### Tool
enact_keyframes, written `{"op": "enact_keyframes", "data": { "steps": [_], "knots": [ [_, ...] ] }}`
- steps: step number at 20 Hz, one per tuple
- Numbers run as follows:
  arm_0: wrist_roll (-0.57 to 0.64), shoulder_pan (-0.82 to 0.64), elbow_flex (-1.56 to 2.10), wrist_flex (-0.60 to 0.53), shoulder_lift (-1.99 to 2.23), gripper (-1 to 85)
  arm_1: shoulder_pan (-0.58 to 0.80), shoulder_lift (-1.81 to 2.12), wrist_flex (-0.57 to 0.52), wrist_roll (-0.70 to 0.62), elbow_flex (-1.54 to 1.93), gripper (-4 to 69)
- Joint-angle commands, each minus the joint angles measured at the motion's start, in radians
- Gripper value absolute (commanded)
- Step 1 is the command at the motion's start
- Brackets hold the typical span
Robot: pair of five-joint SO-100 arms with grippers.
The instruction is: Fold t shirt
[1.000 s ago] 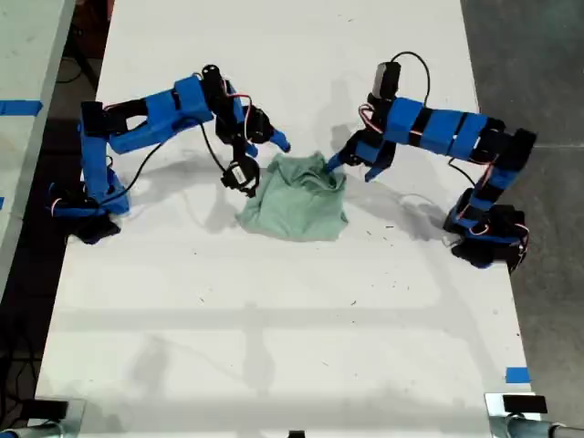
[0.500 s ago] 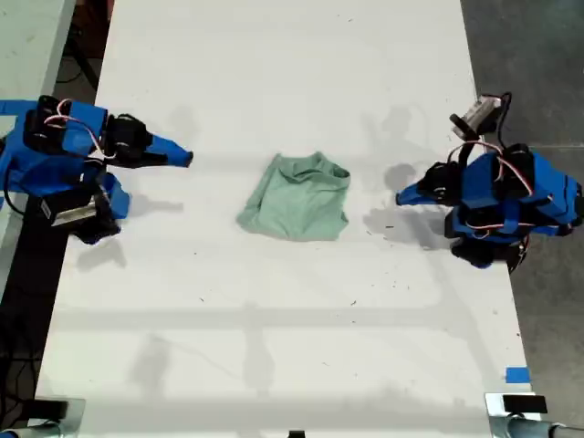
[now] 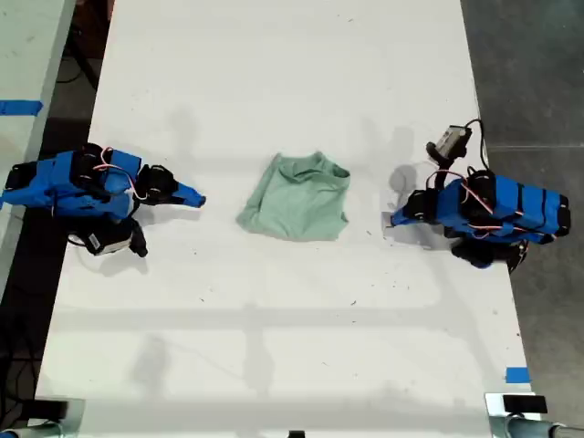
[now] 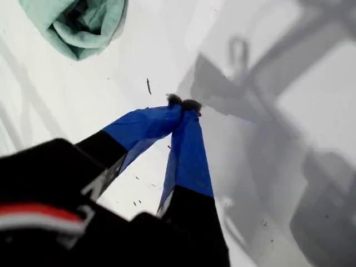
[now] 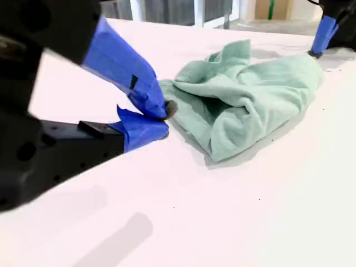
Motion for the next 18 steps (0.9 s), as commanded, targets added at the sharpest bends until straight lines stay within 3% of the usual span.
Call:
{"op": "enact_keyframes", "data": {
  "steps": [1, 5, 7, 8, 9, 10, 11, 12, 15, 18],
  "knots": [
    [-0.023, 0.008, 0.014, 0.0, 0.008, 0.0, -0.002, 0.003, -0.025, -0.002, 0.023, -1.1],
    [-0.055, 0.005, 0.014, 0.017, 0.008, 0.5, -0.009, 0.003, -0.031, 0.003, 0.028, -1.1],
    [-0.167, 0.008, 0.018, 0.069, 0.008, 0.1, 0.037, 0.003, -0.032, -0.057, 0.031, -1.2],
    [-0.225, 0.023, 0.029, 0.061, 0.006, 0.1, 0.025, 0.003, -0.034, -0.11, 0.031, 5.2],
    [-0.27, 0.048, 0.028, 0.052, 0.006, 0.0, -0.037, 0.003, -0.04, -0.087, 0.032, 7.6],
    [-0.291, 0.077, 0.02, 0.049, 0.006, 0.0, -0.071, 0.003, -0.067, 0.044, 0.043, 7.3],
    [-0.29, 0.092, 0.014, 0.049, 0.006, 0.0, -0.069, 0.003, -0.069, 0.161, 0.044, 7.7],
    [-0.287, 0.12, 0.014, 0.049, 0.006, 0.0, -0.067, 0.003, -0.069, 0.152, 0.049, 7.9],
    [-0.233, 0.141, 0.02, 0.06, 0.006, 0.0, -0.048, 0.003, -0.067, -0.078, 0.057, 8.1],
    [-0.095, 0.054, 0.023, 0.069, 0.006, 6.2, -0.038, 0.003, -0.067, -0.094, 0.057, 8.1]
  ]
}}
